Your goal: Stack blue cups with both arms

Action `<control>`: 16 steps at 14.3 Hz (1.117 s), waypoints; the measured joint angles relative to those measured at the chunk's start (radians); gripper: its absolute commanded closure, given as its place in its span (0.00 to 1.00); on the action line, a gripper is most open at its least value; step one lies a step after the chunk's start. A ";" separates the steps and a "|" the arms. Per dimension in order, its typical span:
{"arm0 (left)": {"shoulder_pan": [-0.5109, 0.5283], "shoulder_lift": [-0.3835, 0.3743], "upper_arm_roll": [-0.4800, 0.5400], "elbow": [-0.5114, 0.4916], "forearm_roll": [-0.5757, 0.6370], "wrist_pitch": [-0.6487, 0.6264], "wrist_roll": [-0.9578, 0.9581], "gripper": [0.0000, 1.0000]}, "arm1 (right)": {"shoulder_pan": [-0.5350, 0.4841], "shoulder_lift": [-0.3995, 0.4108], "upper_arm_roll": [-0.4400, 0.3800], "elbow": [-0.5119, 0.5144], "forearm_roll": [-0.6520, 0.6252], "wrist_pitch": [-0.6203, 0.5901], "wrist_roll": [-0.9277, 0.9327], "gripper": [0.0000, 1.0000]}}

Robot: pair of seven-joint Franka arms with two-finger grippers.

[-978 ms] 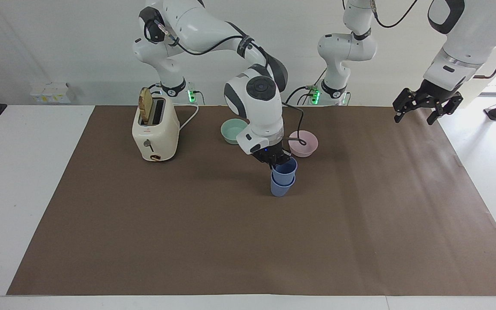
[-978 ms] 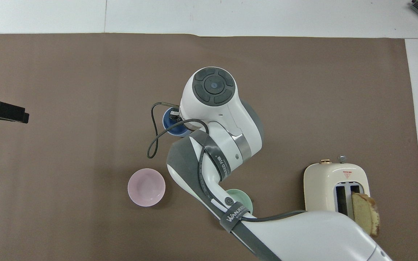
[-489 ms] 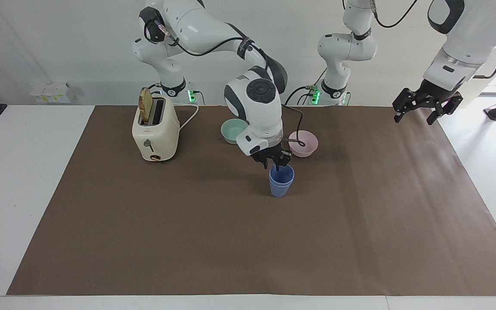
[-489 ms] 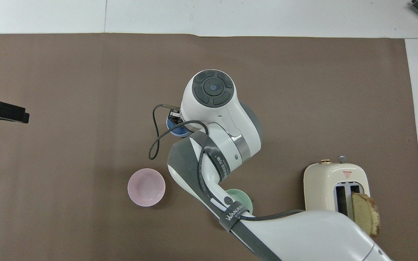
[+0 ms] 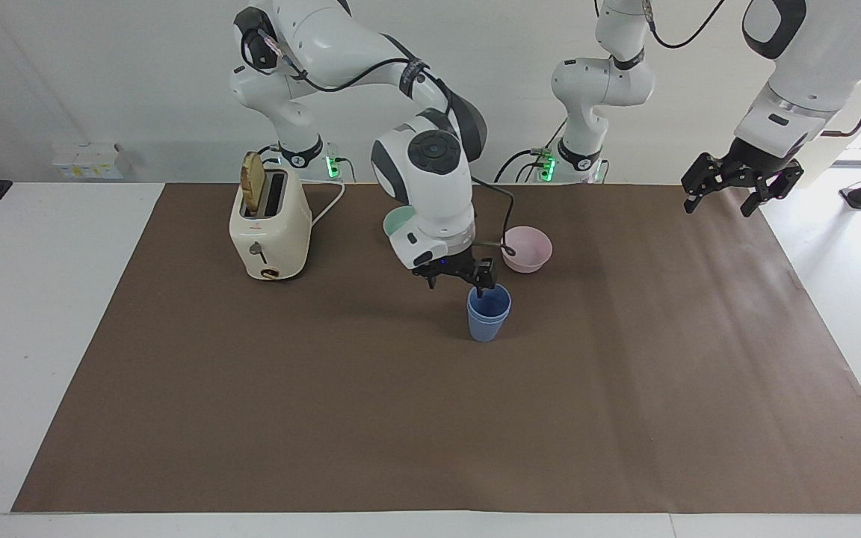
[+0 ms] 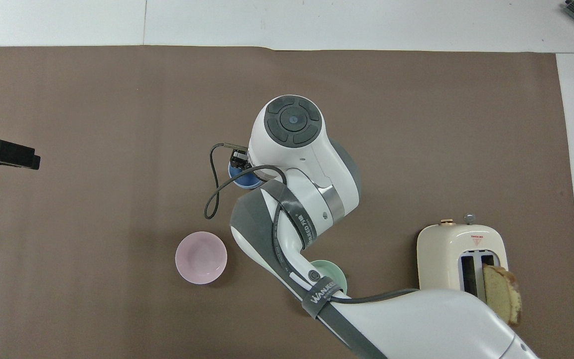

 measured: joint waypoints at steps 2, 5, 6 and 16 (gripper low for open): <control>0.000 0.000 0.000 0.000 0.000 0.000 0.000 0.00 | -0.059 -0.053 -0.002 0.003 -0.001 -0.078 -0.106 0.00; 0.000 0.000 -0.001 0.000 0.000 0.000 0.000 0.00 | -0.141 -0.125 -0.006 0.005 -0.061 -0.178 -0.300 0.00; 0.000 0.000 -0.001 0.000 0.000 0.000 0.000 0.00 | -0.165 -0.147 -0.006 0.005 -0.077 -0.193 -0.356 0.00; 0.000 0.000 -0.002 0.000 0.000 0.000 0.000 0.00 | -0.361 -0.310 -0.009 0.001 -0.087 -0.306 -0.619 0.00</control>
